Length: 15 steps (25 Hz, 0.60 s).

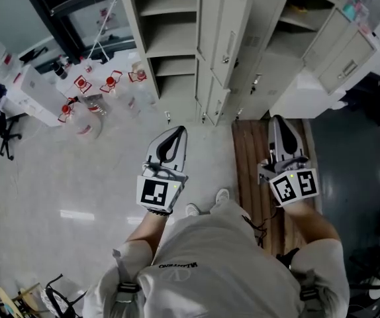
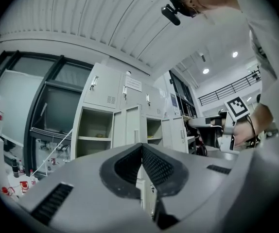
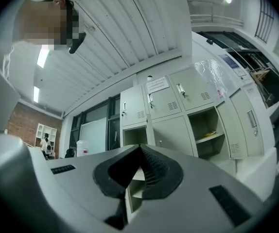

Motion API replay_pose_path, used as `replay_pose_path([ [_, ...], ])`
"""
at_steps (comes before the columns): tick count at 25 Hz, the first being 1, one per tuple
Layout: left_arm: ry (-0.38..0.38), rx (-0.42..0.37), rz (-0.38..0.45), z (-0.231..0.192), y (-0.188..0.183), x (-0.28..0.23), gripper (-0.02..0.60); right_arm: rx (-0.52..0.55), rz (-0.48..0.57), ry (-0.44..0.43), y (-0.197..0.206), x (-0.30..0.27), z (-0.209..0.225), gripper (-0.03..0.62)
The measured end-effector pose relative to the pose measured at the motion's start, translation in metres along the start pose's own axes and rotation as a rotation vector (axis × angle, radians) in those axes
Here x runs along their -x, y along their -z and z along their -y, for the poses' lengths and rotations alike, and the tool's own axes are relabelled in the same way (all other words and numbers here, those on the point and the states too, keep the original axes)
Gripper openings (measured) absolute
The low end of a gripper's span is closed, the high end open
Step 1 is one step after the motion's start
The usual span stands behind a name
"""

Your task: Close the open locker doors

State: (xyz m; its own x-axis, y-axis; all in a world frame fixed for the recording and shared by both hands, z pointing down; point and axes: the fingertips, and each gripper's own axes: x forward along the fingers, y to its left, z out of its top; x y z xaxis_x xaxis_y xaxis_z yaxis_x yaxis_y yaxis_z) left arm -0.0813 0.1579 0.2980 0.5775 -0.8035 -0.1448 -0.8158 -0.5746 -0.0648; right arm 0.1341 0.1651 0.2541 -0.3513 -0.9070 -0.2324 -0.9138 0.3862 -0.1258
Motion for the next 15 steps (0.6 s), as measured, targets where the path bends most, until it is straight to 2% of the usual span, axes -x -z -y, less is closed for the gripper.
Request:
replay_pose_path([
  [7,0.003,-0.029,-0.016,0.009,0.012,-0.045,0.005,0.009,-0.003,-0.008,0.011,-0.029,0.02,0.011],
  [15,-0.023,-0.069,-0.052,0.021,0.031,-0.118,0.005,-0.005,-0.007,-0.097,0.02,-0.072,0.047,0.011],
])
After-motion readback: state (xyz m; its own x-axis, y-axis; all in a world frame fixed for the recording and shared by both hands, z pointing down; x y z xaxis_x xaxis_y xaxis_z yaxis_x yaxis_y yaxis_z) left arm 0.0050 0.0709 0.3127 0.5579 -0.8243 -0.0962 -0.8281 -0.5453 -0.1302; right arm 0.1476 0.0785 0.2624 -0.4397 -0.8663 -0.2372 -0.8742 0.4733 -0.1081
